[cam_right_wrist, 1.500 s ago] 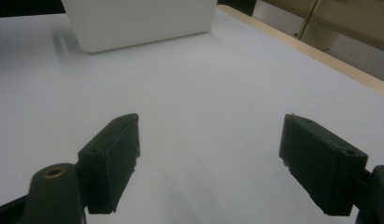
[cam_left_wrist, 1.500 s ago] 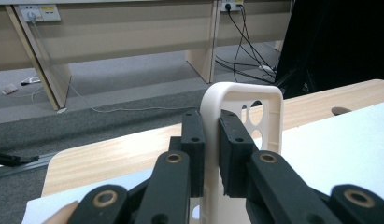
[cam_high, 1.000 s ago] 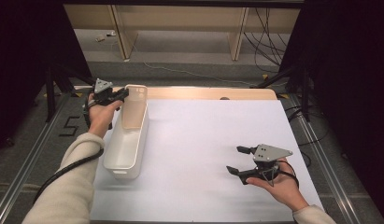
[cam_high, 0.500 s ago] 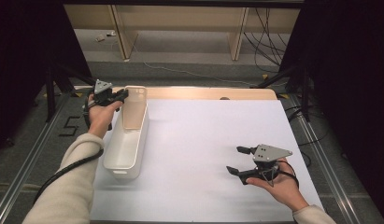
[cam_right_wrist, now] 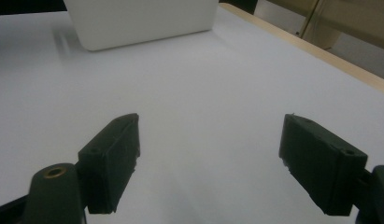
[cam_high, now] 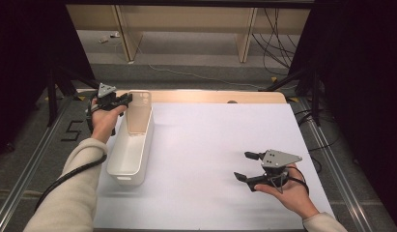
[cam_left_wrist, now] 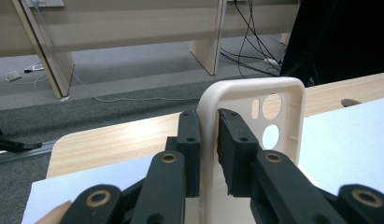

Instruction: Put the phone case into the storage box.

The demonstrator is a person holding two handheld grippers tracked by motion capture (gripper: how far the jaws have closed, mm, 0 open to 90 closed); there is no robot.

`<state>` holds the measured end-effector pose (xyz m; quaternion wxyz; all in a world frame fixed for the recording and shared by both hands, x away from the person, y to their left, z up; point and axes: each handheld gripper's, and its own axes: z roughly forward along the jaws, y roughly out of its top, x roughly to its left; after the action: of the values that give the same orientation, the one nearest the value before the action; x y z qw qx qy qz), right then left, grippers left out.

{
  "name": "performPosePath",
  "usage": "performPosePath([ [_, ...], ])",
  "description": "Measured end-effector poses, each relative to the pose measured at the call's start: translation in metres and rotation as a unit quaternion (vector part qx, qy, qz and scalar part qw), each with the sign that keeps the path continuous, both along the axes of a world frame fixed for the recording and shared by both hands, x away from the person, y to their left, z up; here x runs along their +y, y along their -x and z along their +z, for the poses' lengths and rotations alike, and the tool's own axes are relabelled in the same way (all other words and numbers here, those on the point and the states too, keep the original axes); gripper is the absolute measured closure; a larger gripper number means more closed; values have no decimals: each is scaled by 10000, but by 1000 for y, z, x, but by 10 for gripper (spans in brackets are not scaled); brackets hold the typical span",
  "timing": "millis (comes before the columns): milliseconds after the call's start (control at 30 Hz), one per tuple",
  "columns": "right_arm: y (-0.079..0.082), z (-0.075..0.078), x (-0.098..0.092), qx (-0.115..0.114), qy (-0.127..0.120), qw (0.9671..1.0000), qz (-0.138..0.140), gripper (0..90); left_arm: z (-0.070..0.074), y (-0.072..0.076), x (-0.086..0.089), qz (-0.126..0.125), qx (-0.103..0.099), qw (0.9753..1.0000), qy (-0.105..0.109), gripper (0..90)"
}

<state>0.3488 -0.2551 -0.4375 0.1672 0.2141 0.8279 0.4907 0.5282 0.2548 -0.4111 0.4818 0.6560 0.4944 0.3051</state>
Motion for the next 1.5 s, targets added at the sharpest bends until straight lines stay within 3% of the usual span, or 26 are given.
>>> performPosePath([
  [333, 0, 0, 0, 7, -1, 10000, 6, 216, 1, -2, -2, 65, 101, 9999, -66, 735],
  [800, 0, -1, 0, 13, 10, 10000, 25, 216, 1, -9, -10, 152, 277, 9983, -481, 649],
  [1167, 0, -1, 0, 15, 14, 10000, 38, 216, 0, -11, -13, 82, 291, 9978, -584, 604],
  [1500, -1, -1, 1, 12, 16, 10000, 41, 216, -1, -9, -9, 57, 305, 9980, -552, 550],
])
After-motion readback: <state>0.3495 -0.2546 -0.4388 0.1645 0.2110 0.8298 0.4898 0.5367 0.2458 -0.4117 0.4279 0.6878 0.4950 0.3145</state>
